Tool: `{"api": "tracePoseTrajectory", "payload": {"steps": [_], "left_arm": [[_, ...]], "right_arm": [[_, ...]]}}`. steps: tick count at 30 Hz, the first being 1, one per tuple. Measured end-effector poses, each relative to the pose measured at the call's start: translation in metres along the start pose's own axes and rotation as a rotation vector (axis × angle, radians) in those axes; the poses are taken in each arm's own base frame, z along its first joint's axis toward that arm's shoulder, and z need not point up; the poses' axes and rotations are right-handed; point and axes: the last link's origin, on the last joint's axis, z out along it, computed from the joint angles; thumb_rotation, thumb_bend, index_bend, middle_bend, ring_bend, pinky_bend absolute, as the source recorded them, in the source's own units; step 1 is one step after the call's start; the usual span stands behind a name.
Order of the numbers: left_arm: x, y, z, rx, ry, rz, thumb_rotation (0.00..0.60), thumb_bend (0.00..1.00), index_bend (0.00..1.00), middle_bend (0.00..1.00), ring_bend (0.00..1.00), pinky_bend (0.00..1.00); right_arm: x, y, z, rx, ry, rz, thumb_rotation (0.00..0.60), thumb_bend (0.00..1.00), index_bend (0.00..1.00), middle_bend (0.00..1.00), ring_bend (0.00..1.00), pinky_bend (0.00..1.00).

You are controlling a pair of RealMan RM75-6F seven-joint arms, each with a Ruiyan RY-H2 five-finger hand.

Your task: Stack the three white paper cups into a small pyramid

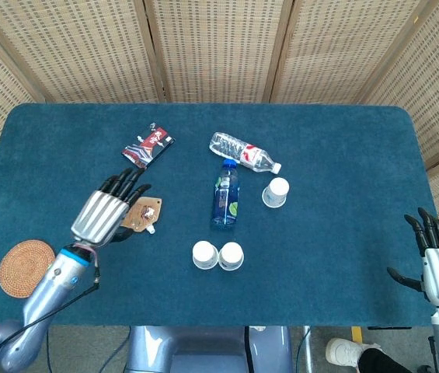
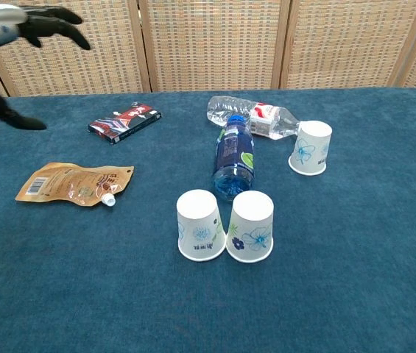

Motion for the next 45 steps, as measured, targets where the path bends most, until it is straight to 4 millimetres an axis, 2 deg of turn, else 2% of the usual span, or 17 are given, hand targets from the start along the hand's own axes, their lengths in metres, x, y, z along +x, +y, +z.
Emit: {"api": "tracePoseTrajectory", "payload": {"steps": [4, 10, 13, 16, 21, 29, 37, 40, 45], "left_arm": [[-0.006, -0.022, -0.054, 0.107, -0.002, 0.021, 0.6, 0.19, 0.13, 0.0, 0.0, 0.16], [-0.015, -0.034, -0.121, 0.165, -0.049, 0.043, 0.6, 0.19, 0.12, 0.0, 0.0, 0.16], [-0.021, -0.035, -0.145, 0.173, -0.079, 0.023, 0.6, 0.19, 0.12, 0.0, 0.0, 0.16], [-0.026, -0.04, -0.159, 0.188, -0.095, 0.002, 0.6, 0.19, 0.12, 0.0, 0.0, 0.16], [-0.027, -0.045, -0.163, 0.2, -0.092, -0.001, 0.6, 0.19, 0.12, 0.0, 0.0, 0.16], [-0.033, -0.053, -0.156, 0.221, -0.109, -0.014, 0.6, 0.19, 0.12, 0.0, 0.0, 0.16], [-0.04, -0.062, -0.151, 0.243, -0.136, -0.014, 0.6, 0.19, 0.12, 0.0, 0.0, 0.16], [-0.045, -0.067, -0.148, 0.254, -0.15, -0.005, 0.6, 0.19, 0.12, 0.0, 0.0, 0.16], [-0.049, -0.072, -0.145, 0.265, -0.163, -0.007, 0.6, 0.19, 0.12, 0.0, 0.0, 0.16]], "right_arm": [[-0.001, -0.004, 0.0, 0.008, 0.002, -0.018, 0.6, 0.15, 0.13, 0.0, 0.0, 0.05], [-0.005, -0.008, -0.001, 0.015, -0.005, -0.041, 0.6, 0.15, 0.12, 0.0, 0.0, 0.05], [-0.009, -0.012, 0.001, 0.026, -0.015, -0.053, 0.6, 0.15, 0.11, 0.0, 0.0, 0.05], [-0.011, -0.018, 0.007, 0.045, -0.024, -0.063, 0.6, 0.15, 0.11, 0.0, 0.0, 0.05], [-0.008, -0.041, 0.028, 0.11, -0.029, -0.057, 0.6, 0.15, 0.11, 0.0, 0.0, 0.05], [-0.006, -0.106, 0.084, 0.262, -0.082, -0.062, 0.6, 0.15, 0.11, 0.0, 0.0, 0.05], [-0.027, -0.179, 0.14, 0.336, -0.178, -0.078, 0.6, 0.15, 0.12, 0.0, 0.0, 0.05], [-0.038, -0.199, 0.157, 0.351, -0.205, -0.094, 0.6, 0.15, 0.12, 0.0, 0.0, 0.05], [-0.057, -0.22, 0.182, 0.337, -0.259, -0.113, 0.6, 0.15, 0.15, 0.0, 0.0, 0.06]]}}
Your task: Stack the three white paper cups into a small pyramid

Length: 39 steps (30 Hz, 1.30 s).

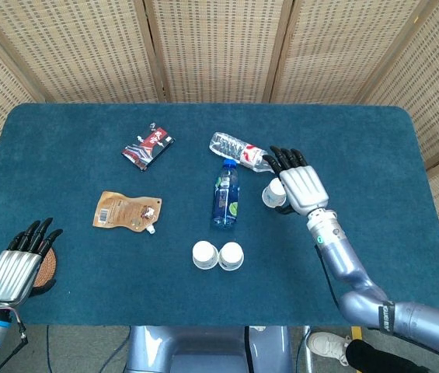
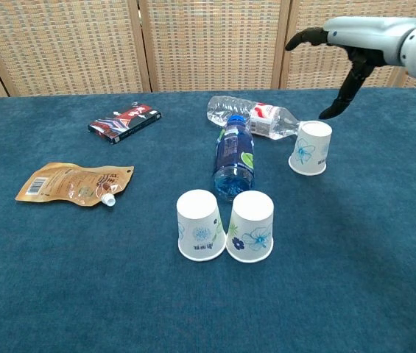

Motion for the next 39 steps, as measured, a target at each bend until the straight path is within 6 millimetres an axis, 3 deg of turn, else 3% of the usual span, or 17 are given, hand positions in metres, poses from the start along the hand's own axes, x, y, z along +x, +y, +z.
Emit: {"api": "tracePoseTrajectory", "payload": {"steps": [4, 13, 29, 39], "left_arm": [[-0.001, -0.003, 0.004, 0.012, 0.0, -0.009, 0.6, 0.19, 0.12, 0.0, 0.0, 0.16], [-0.002, -0.009, 0.006, 0.029, -0.001, -0.019, 0.6, 0.19, 0.13, 0.0, 0.0, 0.16], [-0.004, -0.011, 0.005, 0.026, -0.02, -0.013, 0.6, 0.19, 0.14, 0.0, 0.0, 0.16], [-0.004, -0.009, 0.005, 0.016, -0.024, -0.012, 0.6, 0.19, 0.14, 0.0, 0.0, 0.16]], "right_arm": [[-0.013, -0.005, 0.022, -0.016, -0.044, -0.012, 0.6, 0.15, 0.21, 0.0, 0.0, 0.06], [-0.039, -0.006, 0.048, -0.05, -0.104, -0.031, 0.6, 0.15, 0.28, 0.0, 0.0, 0.07], [-0.051, 0.019, 0.059, -0.136, -0.152, -0.039, 0.6, 0.15, 0.29, 0.0, 0.0, 0.07], [-0.054, 0.041, 0.06, -0.202, -0.175, -0.026, 0.6, 0.15, 0.36, 0.0, 0.0, 0.08]]}}
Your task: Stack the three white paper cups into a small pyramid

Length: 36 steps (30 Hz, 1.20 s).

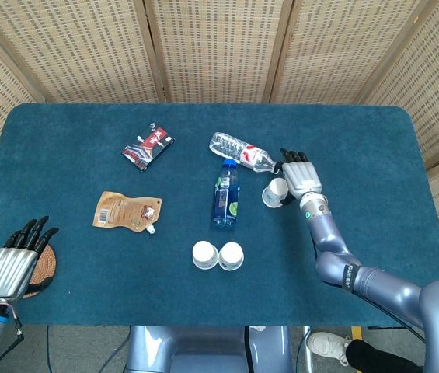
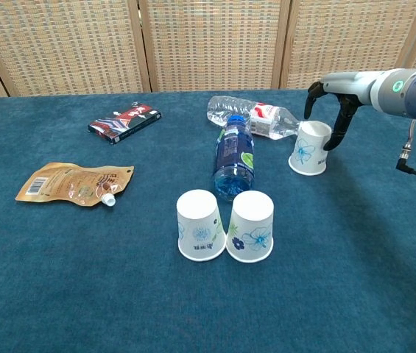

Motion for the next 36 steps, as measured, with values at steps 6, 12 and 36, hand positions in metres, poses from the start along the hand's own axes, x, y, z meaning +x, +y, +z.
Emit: {"api": "tracePoseTrajectory", "payload": {"steps": [6, 12, 36], "left_arm": [[0.0, 0.001, 0.001, -0.004, 0.001, -0.002, 0.6, 0.19, 0.14, 0.0, 0.0, 0.16], [0.001, 0.001, 0.001, -0.003, 0.004, -0.002, 0.6, 0.19, 0.15, 0.0, 0.0, 0.16], [0.005, 0.005, -0.002, -0.026, 0.026, -0.008, 0.6, 0.19, 0.15, 0.0, 0.0, 0.16]], "right_arm": [[-0.003, 0.006, 0.003, -0.015, -0.006, 0.004, 0.6, 0.15, 0.42, 0.0, 0.0, 0.08], [-0.007, 0.007, 0.004, -0.015, -0.012, 0.015, 0.6, 0.15, 0.5, 0.0, 0.0, 0.08], [0.032, -0.003, -0.022, 0.027, 0.094, 0.021, 0.6, 0.15, 0.55, 0.0, 0.0, 0.09]]}}
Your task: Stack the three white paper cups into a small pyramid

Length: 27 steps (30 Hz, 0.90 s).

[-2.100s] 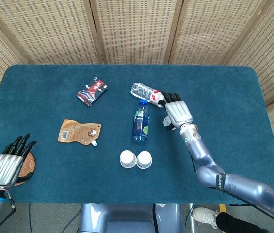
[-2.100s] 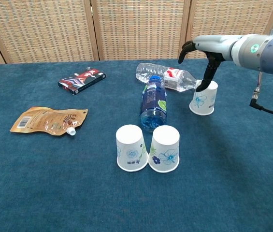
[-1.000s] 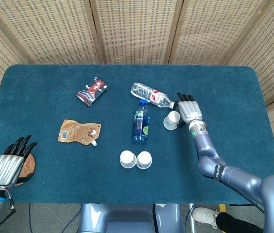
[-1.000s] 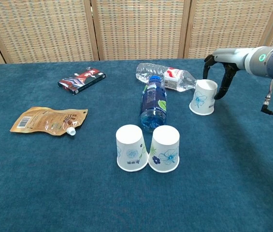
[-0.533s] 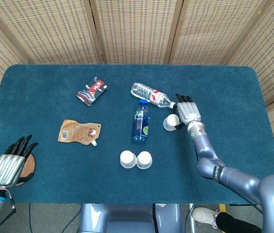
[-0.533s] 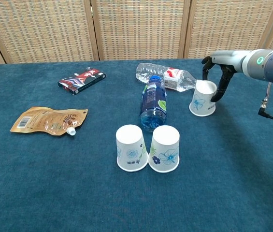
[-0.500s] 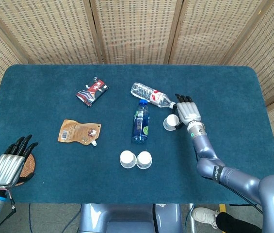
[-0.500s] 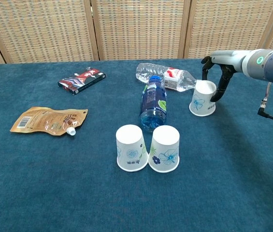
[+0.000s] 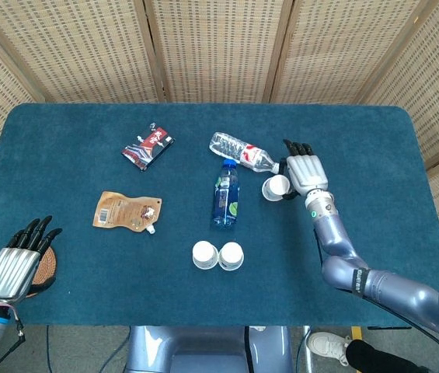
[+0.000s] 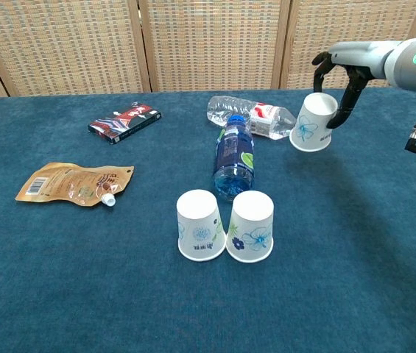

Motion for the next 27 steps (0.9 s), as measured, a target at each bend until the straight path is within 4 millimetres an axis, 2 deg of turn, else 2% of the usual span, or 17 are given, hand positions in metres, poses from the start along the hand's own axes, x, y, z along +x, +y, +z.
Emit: {"api": "tracePoseTrajectory", "payload": {"steps": [9, 15, 22, 27], "left_arm": [[0.007, 0.005, -0.006, -0.022, 0.031, 0.0, 0.6, 0.19, 0.15, 0.0, 0.0, 0.16], [0.009, 0.009, -0.01, -0.043, 0.036, 0.0, 0.6, 0.19, 0.15, 0.0, 0.0, 0.16], [0.018, 0.013, -0.019, -0.075, 0.073, -0.012, 0.6, 0.19, 0.15, 0.0, 0.0, 0.16], [0.02, 0.014, -0.022, -0.083, 0.08, -0.016, 0.6, 0.19, 0.15, 0.0, 0.0, 0.16]], "right_arm": [[0.025, -0.012, -0.033, 0.054, 0.052, -0.004, 0.6, 0.15, 0.55, 0.0, 0.0, 0.09], [0.037, -0.031, -0.063, 0.128, 0.052, -0.005, 0.6, 0.15, 0.55, 0.0, 0.0, 0.09], [0.043, -0.059, -0.106, 0.248, 0.008, 0.01, 0.6, 0.15, 0.55, 0.0, 0.0, 0.09], [0.045, -0.071, -0.129, 0.325, -0.02, 0.003, 0.6, 0.15, 0.55, 0.0, 0.0, 0.08]]}}
